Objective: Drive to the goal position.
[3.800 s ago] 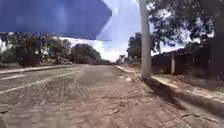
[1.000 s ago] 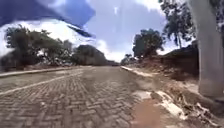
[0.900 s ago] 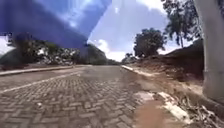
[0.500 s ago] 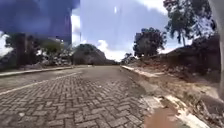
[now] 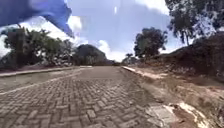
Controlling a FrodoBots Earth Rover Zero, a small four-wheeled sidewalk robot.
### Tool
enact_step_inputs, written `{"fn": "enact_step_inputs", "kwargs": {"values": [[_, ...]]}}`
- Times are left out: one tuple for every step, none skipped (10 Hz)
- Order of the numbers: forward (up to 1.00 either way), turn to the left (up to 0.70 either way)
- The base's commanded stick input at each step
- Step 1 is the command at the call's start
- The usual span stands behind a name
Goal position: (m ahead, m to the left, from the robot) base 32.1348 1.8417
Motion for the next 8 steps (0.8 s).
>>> {"fn": "enact_step_inputs", "kwargs": {"values": [[0.5,0.0],[0.5,0.0],[0.5,0.0],[0.5,0.0],[0.5,0.0],[0.5,0.0],[0.5,0.0],[0.5,0.0]]}}
